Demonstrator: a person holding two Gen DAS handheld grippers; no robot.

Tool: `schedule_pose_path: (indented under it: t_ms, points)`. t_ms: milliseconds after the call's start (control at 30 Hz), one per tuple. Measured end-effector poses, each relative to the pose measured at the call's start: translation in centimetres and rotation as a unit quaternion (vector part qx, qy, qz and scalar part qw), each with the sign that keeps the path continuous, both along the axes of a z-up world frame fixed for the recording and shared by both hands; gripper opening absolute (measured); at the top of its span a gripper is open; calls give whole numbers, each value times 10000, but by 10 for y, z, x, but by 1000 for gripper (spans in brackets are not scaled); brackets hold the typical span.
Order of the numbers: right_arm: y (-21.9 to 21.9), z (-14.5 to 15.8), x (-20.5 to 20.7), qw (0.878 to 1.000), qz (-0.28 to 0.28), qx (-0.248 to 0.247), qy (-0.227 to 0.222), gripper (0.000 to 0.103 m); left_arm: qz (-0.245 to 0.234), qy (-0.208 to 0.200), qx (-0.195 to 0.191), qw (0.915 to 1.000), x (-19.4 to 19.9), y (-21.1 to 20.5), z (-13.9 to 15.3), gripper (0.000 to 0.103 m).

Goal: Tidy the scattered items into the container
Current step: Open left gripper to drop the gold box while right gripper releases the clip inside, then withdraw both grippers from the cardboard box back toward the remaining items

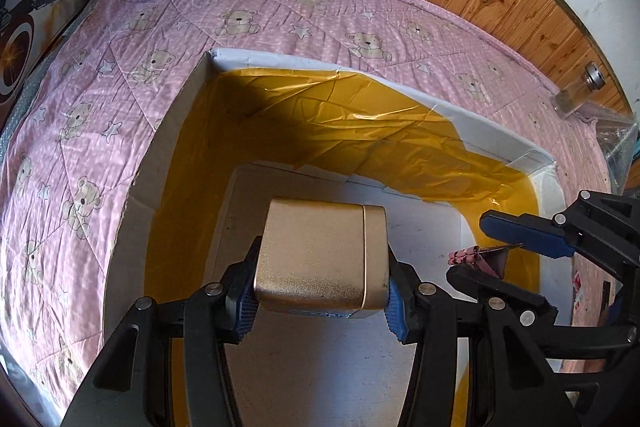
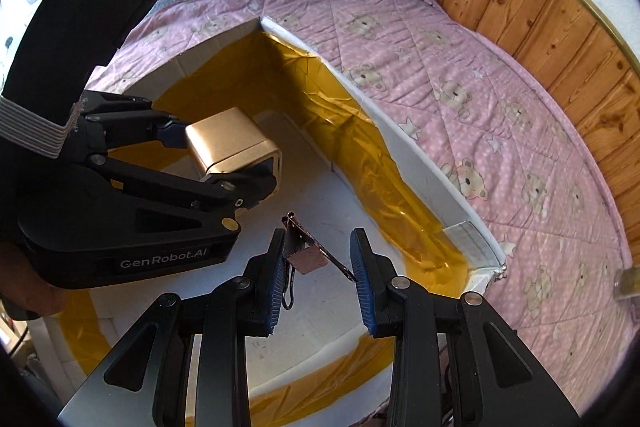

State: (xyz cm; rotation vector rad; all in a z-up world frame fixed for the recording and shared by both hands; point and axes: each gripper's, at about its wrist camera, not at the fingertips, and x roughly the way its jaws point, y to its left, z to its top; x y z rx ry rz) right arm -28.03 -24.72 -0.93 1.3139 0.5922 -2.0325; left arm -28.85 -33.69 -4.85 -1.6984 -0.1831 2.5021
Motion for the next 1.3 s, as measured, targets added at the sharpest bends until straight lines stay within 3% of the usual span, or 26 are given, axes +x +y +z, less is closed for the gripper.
schedule_pose_path:
  t_ms: [233, 533, 1300]
  points:
    - [0, -9, -3, 9999, -15, 147, 27, 35, -53, 83, -298, 9995, -7, 0, -7, 53]
    - [16, 8, 10, 9990, -405, -210, -20, 37, -144, 325, -482, 9982, -2, 7, 9, 59]
    - [41, 36, 92, 9980, -470, -411, -94, 37, -622, 675, -502, 9945, 103, 22, 55, 61]
